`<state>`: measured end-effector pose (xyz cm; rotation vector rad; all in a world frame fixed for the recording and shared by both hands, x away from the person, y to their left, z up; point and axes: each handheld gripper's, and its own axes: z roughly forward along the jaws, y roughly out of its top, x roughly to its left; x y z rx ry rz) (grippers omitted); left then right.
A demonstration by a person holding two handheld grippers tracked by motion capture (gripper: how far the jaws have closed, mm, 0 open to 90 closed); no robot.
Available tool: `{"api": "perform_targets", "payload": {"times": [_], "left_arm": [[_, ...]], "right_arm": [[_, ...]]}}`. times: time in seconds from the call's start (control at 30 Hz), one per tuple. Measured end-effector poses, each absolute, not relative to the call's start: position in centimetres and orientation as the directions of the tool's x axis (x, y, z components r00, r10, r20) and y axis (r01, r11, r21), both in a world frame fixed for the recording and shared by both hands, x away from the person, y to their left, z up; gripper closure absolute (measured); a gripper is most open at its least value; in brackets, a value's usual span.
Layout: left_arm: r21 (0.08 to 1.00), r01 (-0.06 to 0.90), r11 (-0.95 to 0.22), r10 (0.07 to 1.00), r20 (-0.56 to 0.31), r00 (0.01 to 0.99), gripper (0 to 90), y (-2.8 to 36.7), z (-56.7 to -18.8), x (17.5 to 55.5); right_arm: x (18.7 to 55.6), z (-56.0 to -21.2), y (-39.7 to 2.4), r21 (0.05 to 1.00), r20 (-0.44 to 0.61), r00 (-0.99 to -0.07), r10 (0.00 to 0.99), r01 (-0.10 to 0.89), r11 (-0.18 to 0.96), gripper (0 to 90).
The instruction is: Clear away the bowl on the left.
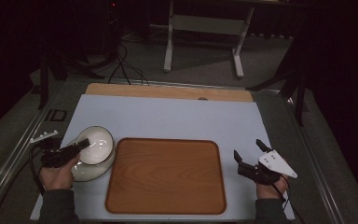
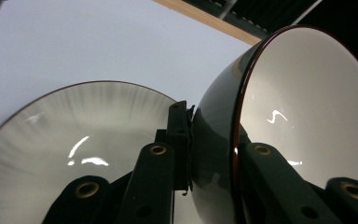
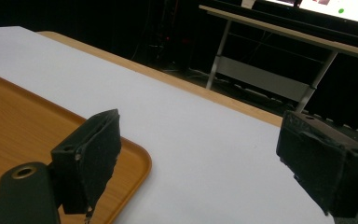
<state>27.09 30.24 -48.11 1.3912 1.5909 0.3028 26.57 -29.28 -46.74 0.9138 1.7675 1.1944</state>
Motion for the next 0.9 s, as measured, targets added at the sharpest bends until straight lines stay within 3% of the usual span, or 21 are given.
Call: {"api": "perform_targets", "payload": {"times": [0.9], "left_arm": [[0.716, 0.638, 0.285, 0.861, -0.484, 0.158, 80.5, 27.7, -47.9, 27.4]], "right_arm": [[26.6, -46.8, -29.2, 0.944, -0.217, -0.427, 0.878, 0.136, 0.299, 13.4]]}}
